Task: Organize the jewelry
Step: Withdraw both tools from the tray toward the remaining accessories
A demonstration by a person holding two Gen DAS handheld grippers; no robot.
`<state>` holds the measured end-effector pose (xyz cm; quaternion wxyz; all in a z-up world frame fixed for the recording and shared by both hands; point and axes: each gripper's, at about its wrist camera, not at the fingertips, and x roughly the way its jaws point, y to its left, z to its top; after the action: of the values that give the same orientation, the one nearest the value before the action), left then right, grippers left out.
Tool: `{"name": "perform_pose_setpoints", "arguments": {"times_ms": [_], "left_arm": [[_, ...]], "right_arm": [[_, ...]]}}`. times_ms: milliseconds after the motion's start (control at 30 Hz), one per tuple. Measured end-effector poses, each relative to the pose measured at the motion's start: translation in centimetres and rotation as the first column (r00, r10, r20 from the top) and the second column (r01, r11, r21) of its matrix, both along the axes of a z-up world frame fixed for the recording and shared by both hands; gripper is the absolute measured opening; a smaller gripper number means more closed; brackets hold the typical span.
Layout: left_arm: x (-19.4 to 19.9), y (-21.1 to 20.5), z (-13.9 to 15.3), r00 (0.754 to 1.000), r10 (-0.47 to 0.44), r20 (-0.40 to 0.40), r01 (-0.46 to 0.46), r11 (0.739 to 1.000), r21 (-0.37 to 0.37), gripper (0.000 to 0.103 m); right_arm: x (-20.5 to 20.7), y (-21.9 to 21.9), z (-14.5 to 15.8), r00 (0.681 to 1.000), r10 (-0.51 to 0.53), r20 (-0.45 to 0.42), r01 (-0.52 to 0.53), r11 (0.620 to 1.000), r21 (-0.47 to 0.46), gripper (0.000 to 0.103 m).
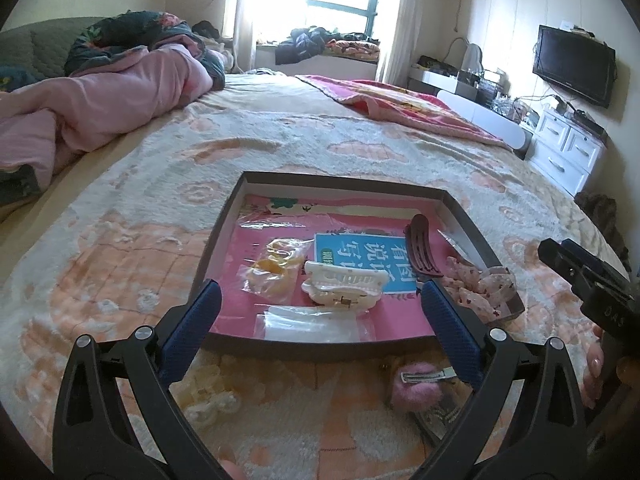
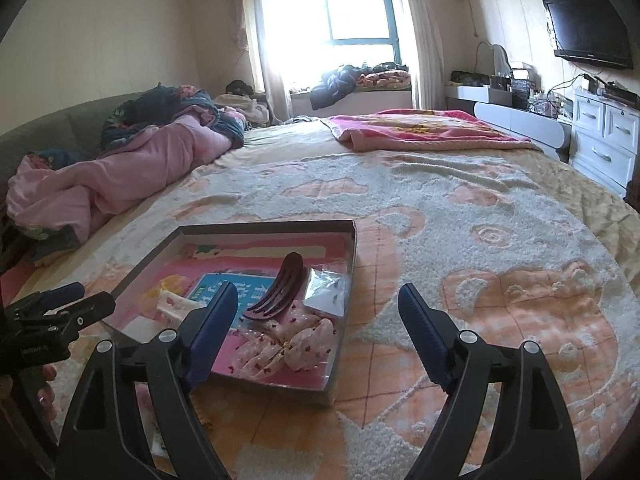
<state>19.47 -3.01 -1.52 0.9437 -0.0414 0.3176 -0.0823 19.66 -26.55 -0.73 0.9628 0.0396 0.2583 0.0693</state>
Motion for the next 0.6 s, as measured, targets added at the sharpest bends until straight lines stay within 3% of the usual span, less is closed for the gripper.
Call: {"name": "perform_pose_setpoints", "arguments": {"times_ms": [600], "left_arm": [[-2.9, 2.0, 0.6, 0.999, 0.045, 0.022, -0.045, 0.999, 0.014, 0.091]], "right_arm": [[-4.1, 3.3, -0.9, 0.994, 0.105, -0.023, -0.106, 0.993, -0.051, 0.081]]}}
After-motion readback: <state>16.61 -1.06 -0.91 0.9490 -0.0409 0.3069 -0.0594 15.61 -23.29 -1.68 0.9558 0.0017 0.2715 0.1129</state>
